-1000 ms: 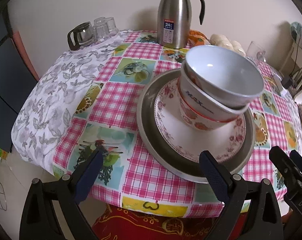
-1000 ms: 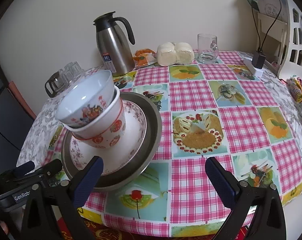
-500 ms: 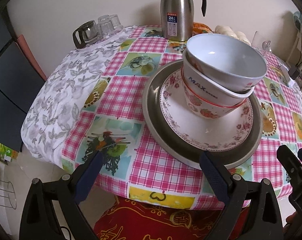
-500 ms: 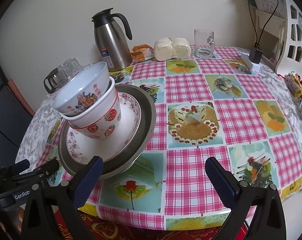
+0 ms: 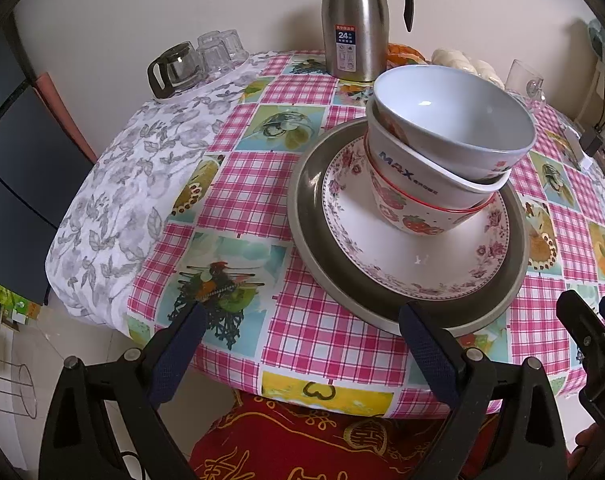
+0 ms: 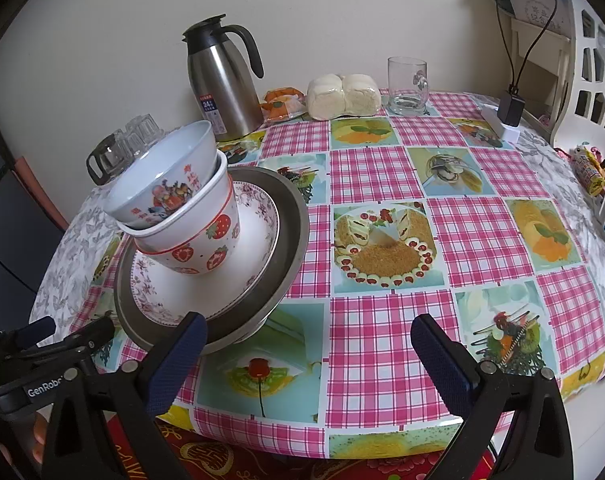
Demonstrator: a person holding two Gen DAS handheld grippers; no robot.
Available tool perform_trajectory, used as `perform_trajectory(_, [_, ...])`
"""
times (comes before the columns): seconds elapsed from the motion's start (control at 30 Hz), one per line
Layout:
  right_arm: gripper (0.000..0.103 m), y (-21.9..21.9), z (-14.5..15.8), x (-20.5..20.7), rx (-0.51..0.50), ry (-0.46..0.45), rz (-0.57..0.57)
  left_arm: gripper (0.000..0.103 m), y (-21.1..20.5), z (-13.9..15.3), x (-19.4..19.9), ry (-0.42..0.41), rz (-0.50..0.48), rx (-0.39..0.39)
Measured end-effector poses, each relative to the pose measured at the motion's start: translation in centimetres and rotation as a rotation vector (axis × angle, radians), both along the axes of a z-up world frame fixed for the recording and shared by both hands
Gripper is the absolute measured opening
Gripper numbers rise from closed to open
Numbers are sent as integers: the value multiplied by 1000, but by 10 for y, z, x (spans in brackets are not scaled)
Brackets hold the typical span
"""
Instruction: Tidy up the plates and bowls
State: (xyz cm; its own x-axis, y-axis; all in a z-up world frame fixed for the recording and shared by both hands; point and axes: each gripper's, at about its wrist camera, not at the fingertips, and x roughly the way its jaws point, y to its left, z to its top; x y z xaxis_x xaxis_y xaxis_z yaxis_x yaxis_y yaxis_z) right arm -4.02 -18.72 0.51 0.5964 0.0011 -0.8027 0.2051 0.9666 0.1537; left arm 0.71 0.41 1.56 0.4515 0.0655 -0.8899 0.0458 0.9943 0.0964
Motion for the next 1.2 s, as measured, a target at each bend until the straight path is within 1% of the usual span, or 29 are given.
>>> perform_trajectory(0.33, [103, -2, -3, 1, -5, 10, -3, 97, 0, -3, 2, 19, 0, -1])
perform_trajectory(0.53, [103, -3, -4, 2, -6, 16, 0, 97, 2, -4, 4, 28, 6, -14])
perform_trajectory(0.83, [103, -3, -7, 4, -11, 33, 4, 97, 0, -8, 6, 45, -10, -15])
perform_trajectory(0.97, [103, -3, -8, 5, -13, 37, 5, 97, 1, -8, 6, 52, -17, -36])
perform_trajectory(1.2, [103, -3, -10, 6, -17, 41, 5, 97, 2, -5, 5, 35, -8, -39])
